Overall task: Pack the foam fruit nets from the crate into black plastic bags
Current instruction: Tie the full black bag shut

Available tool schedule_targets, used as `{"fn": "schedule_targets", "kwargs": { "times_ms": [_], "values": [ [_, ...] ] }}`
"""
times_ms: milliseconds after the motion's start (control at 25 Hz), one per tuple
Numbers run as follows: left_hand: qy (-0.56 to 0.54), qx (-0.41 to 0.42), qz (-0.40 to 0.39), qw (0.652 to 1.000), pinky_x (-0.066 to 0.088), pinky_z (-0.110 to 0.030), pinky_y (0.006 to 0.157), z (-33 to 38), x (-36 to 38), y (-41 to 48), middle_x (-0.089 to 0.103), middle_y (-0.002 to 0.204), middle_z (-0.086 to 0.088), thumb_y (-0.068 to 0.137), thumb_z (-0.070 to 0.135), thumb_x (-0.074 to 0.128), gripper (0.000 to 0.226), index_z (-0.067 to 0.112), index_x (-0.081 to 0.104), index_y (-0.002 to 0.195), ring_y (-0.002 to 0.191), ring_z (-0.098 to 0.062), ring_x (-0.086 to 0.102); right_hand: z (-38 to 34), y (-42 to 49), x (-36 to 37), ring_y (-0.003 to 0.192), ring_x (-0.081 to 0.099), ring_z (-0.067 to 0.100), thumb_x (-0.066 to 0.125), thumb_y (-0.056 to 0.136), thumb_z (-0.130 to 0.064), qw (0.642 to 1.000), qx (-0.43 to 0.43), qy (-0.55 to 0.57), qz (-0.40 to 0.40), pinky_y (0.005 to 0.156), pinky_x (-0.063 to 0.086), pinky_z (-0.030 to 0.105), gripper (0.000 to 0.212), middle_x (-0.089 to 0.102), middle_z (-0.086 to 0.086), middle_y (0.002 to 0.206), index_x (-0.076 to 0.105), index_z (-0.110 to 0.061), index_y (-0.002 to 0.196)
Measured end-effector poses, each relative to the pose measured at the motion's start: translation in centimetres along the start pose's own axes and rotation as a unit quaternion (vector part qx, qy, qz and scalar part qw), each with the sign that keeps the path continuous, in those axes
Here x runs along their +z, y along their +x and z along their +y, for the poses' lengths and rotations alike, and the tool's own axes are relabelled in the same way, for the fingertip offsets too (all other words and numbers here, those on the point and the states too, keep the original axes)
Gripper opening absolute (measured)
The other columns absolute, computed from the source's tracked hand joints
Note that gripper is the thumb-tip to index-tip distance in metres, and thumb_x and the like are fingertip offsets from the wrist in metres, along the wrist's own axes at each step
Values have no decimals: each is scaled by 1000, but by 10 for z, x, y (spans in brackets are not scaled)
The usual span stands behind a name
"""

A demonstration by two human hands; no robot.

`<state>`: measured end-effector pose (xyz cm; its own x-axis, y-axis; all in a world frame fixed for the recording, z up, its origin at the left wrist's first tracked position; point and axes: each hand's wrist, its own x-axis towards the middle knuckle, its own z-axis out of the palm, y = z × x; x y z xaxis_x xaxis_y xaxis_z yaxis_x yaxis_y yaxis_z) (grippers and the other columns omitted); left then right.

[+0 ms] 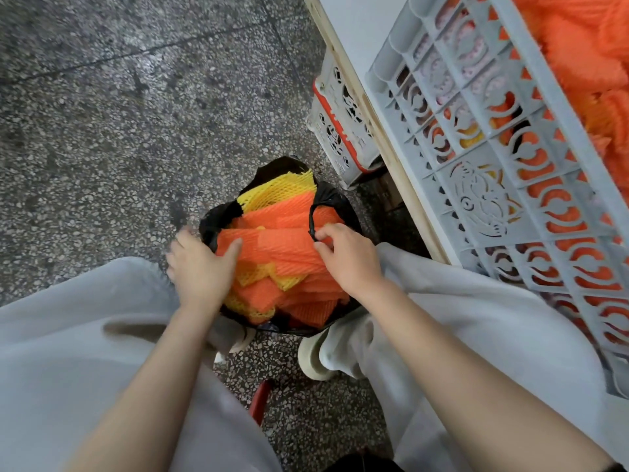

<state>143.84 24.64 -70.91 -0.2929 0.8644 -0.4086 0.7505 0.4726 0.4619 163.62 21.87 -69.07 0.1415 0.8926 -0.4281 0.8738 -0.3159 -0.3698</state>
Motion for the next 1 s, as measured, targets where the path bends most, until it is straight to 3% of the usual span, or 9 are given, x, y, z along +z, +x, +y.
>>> {"fn": "schedule_targets", "kwargs": {
  "times_ms": [40,120,200,280,400,560,680,800,1000],
  "values": [
    [-26,-25,-39,999,41,-39,92,-3,-1,3,58,117,-18,82,38,68,58,3,49,124,113,-36,52,-1,-2,1,99,61,17,52,94,-30,1000,-2,12,0,70,34,25,21,61,-6,117,61,-20,111],
    [-93,26,-58,994,39,-29,73,1,-3,1,64,91,-7,84,31,67,29,9,61,103,89,-26,59,-4,-7,-1,96,62,16,54,94,-30,998,-9,67,6,75,42,28,19,62,-7,115,62,-21,108],
    [-157,89,-59,982,39,-28,69,12,-4,-6,62,78,0,84,22,67,12,14,62,91,74,-16,56,-9,-12,-3,93,62,14,55,93,-30,993,-19,119,20,80,47,32,17,62,-9,114,62,-22,107],
    [-199,124,-79,969,44,-27,71,20,-4,-14,61,71,5,80,19,71,14,15,59,87,68,-10,55,-12,-18,1,96,62,14,56,92,-28,989,-25,144,21,84,47,33,19,63,-8,113,62,-22,109],
    [-190,185,-116,957,45,-21,78,25,4,-19,63,78,8,73,17,78,20,17,60,82,77,-8,59,-20,-27,17,106,59,15,56,92,-18,985,-48,163,9,88,41,25,25,63,-4,118,61,-18,116],
    [-127,249,-150,948,41,-36,86,27,13,-24,54,68,16,72,16,77,25,20,53,73,78,-12,55,-22,-34,36,118,53,17,50,92,-4,974,-51,221,24,94,35,17,33,58,2,125,57,-11,123],
    [-126,236,-162,950,40,-39,84,27,16,-23,51,63,14,70,6,72,30,22,47,68,72,-13,53,-18,-35,45,121,51,18,51,90,0,966,-41,253,21,102,41,32,43,54,3,128,51,-13,130],
    [-127,229,-154,953,44,-42,79,28,20,-23,52,60,15,68,12,62,28,31,42,61,77,-28,57,-17,-31,50,125,49,15,51,89,2,958,-31,284,0,102,43,40,53,53,1,132,44,-17,138],
    [-92,215,-215,948,46,-35,73,27,15,-11,56,62,7,62,25,47,7,27,45,56,70,-19,54,-9,-24,36,121,51,13,50,93,-6,964,-55,229,-125,102,34,18,65,45,-5,141,21,-27,148]
  ]
}}
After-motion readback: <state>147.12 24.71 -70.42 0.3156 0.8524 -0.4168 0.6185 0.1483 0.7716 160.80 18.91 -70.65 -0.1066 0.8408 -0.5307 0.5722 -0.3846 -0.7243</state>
